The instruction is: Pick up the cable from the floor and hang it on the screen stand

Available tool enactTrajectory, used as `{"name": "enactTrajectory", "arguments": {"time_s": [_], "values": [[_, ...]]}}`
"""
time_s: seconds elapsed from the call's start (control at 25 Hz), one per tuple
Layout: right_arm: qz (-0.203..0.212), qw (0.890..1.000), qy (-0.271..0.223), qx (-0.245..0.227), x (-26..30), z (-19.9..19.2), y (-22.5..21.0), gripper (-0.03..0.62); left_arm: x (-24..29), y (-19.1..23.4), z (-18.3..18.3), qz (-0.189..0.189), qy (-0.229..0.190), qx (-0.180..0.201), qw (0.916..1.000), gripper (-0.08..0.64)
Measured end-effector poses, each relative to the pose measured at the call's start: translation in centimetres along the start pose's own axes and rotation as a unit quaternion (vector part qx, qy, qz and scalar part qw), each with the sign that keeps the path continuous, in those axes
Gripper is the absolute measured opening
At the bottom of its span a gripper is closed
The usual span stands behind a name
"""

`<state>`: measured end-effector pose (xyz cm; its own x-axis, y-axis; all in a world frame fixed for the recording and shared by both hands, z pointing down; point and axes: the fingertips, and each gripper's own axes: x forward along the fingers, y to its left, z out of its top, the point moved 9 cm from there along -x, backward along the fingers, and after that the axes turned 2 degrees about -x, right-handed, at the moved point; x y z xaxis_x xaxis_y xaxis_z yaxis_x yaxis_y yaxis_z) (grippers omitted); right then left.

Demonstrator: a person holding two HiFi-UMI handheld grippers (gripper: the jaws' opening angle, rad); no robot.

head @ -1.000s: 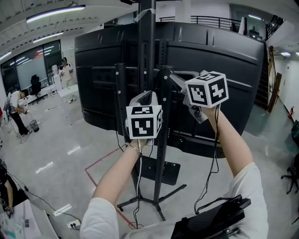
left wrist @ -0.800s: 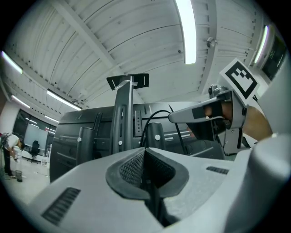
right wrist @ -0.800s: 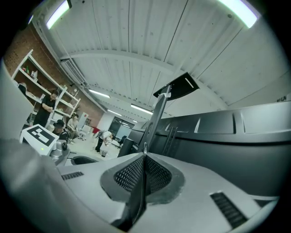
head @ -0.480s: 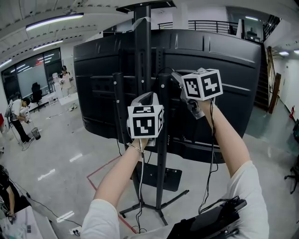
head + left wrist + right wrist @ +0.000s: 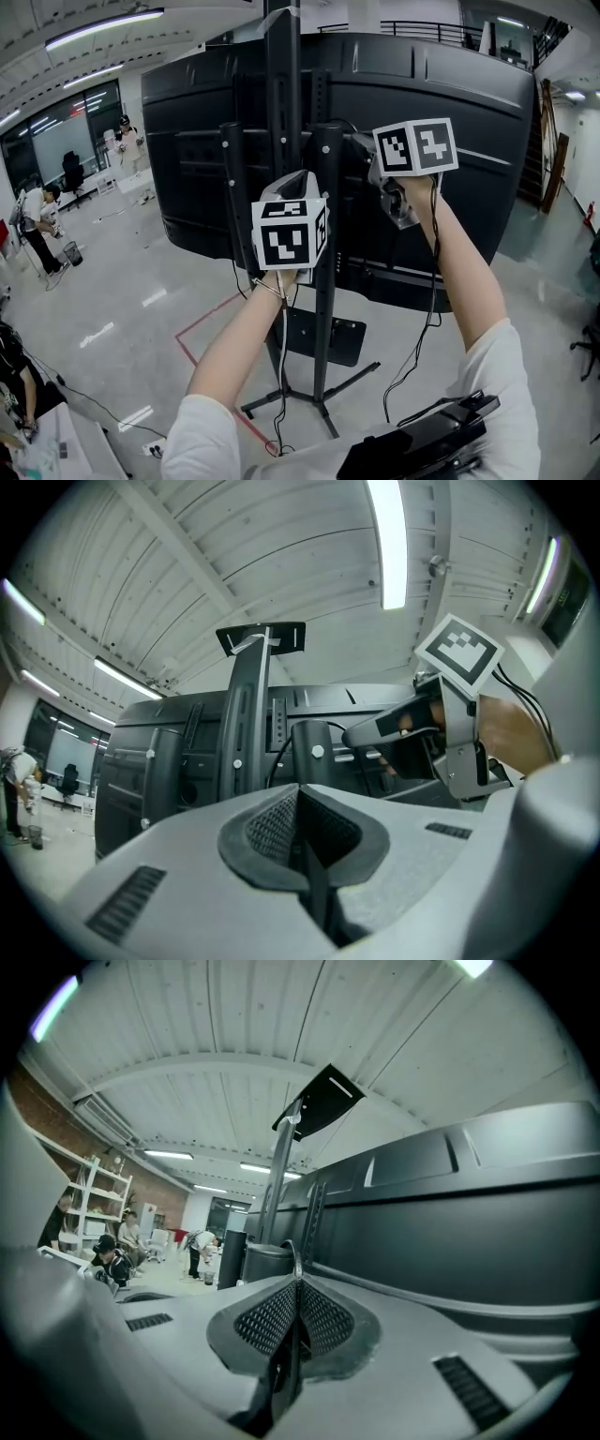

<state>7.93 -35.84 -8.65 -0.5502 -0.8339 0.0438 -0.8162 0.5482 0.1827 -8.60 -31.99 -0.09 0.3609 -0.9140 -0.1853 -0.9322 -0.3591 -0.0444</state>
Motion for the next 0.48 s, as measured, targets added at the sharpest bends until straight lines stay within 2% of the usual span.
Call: {"name": "enactTrajectory", "arguments": {"time_s": [0.48], "values": [[0.005, 0.997, 0.013, 0.072, 0.8, -3.9, -0.9, 0.028, 0.3, -1.0, -2.2, -0.009, 0.023, -0.015, 0.9996, 0.000]]}}
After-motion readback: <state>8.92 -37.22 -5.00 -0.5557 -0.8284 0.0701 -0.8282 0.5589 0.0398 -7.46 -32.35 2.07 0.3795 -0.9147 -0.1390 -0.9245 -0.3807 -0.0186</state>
